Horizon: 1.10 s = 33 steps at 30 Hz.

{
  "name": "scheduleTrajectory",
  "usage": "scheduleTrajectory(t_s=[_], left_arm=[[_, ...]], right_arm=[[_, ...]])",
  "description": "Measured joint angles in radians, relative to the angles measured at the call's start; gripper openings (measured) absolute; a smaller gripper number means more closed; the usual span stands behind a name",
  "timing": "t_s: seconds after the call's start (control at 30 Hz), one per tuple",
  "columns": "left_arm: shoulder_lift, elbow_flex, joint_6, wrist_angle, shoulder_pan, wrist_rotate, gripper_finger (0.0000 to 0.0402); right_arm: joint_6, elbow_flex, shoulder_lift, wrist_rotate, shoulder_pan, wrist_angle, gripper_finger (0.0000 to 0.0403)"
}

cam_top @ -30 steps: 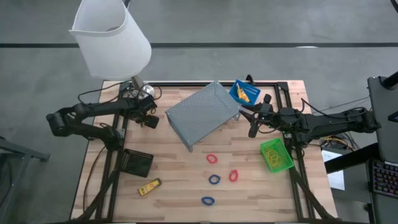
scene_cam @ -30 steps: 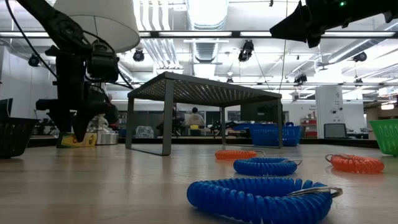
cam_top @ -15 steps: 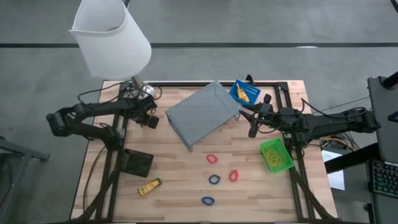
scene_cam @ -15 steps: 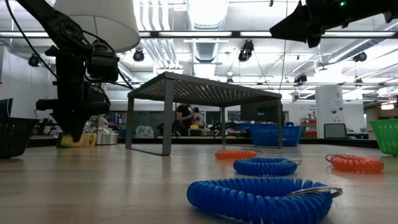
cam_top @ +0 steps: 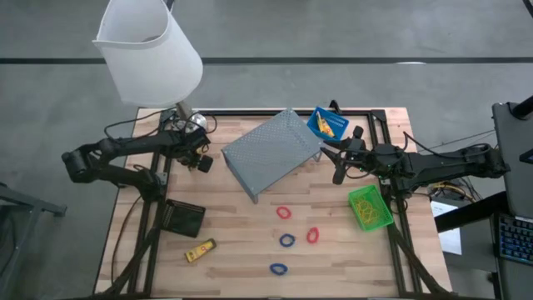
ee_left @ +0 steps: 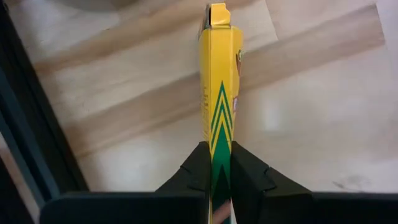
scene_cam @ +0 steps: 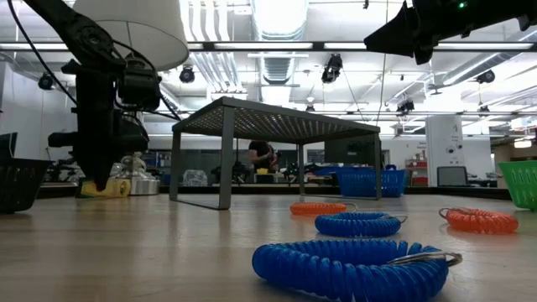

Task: Pick & Place Office Desk Supplies
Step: Put the crayon box into the blue basket

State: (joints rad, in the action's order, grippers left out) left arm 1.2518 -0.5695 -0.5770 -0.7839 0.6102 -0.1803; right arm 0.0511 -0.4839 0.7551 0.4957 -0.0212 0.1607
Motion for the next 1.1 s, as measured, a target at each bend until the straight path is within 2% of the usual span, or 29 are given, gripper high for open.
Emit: scheduleTrajectory(t_s=[0.3,0.5,0.7,0.87,1.1], left_arm=[[-0.011,-0.117,0.0,-0.157,0.0,0.024,0.0037],[-0.108,-0.167,0.023,-0.165,-0.024,0.024,0.0037],[-0.237,-0.162,0.026,-0.086,-0.11,-0.015,0.0037],[-0.303,-0.162,0.025,0.047,-0.243,-0.145,0.0037],[-0.35,-0.162,0.178,0.269,-0.393,-0.257,0.0037]], right_arm=[[0.0,0.0,0.0,0.0,0.0,0.0,0.0125],[-0.001,0.0,0.0,0.0,0.0,0.0,0.013],[-0.001,0.0,0.0,0.0,0.0,0.0,0.0125],[-0.001,0.0,0.0,0.0,0.0,0.0,0.0119],[-0.001,0.0,0.0,0.0,0.0,0.0,0.0114]])
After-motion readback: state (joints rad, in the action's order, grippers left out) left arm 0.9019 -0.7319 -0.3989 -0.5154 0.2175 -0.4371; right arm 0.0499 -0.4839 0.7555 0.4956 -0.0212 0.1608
